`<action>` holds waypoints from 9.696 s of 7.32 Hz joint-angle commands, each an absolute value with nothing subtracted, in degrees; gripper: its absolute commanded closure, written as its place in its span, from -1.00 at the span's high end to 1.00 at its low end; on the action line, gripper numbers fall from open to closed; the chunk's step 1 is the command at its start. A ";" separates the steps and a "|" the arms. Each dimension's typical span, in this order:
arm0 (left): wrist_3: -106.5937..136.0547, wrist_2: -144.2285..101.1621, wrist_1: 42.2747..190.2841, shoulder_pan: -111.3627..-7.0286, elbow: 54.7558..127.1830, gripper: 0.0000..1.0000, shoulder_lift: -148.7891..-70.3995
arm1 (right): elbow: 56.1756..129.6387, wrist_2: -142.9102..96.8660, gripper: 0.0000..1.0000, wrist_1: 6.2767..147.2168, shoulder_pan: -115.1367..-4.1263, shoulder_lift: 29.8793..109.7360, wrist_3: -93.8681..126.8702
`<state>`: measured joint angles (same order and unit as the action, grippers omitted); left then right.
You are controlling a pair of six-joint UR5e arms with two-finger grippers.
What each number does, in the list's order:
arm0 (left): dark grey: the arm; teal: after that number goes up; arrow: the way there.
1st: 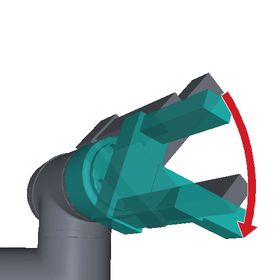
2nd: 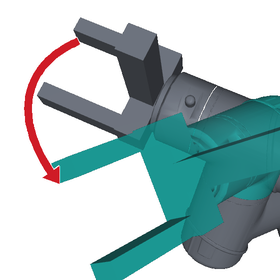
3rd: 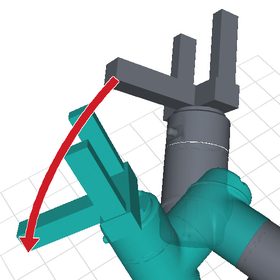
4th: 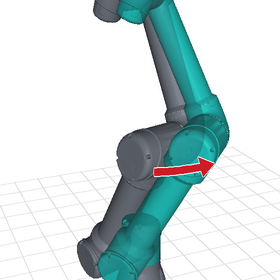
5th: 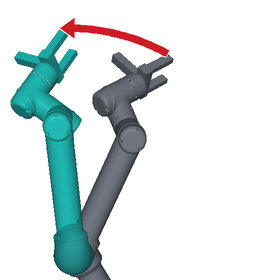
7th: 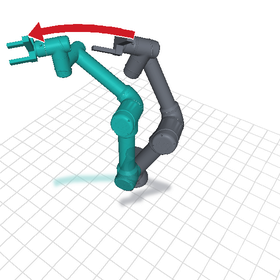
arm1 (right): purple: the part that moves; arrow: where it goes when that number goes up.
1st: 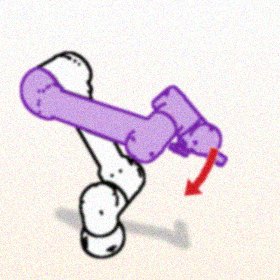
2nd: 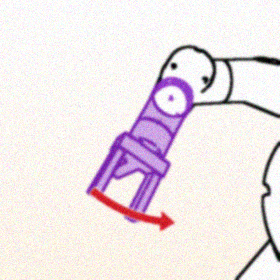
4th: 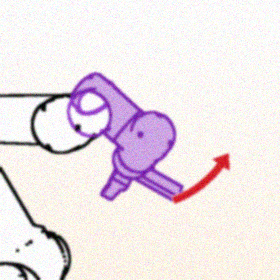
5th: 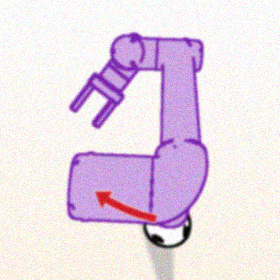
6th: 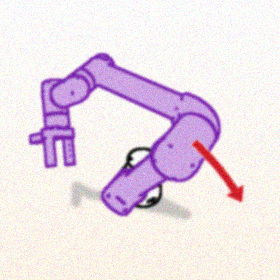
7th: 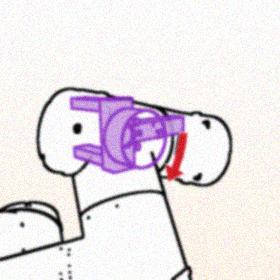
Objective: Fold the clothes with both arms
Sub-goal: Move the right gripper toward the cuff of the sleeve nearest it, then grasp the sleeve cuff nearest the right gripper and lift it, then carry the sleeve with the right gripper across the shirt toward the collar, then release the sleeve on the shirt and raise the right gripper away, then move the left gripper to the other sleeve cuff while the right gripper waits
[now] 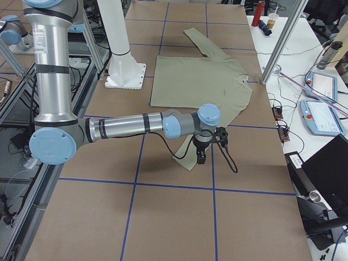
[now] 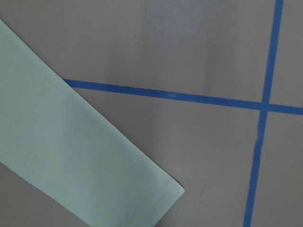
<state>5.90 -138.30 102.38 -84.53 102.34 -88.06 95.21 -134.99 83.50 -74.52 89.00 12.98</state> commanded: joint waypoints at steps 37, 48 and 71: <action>7.03 -142.73 103.45 -83.85 99.58 1.00 -87.80 | 62.07 -107.43 -0.87 60.14 -34.38 24.53 92.29; 33.02 -136.98 125.24 -67.61 86.66 1.00 -90.70 | 90.84 -133.66 0.97 63.37 -59.03 59.01 83.01; 34.54 -136.67 126.04 -62.49 77.26 0.16 -91.85 | 94.92 -133.07 0.98 63.28 -61.08 65.74 80.68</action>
<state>34.47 -136.62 126.04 -62.87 77.22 -91.85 94.92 -133.07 63.28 -61.09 65.66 80.68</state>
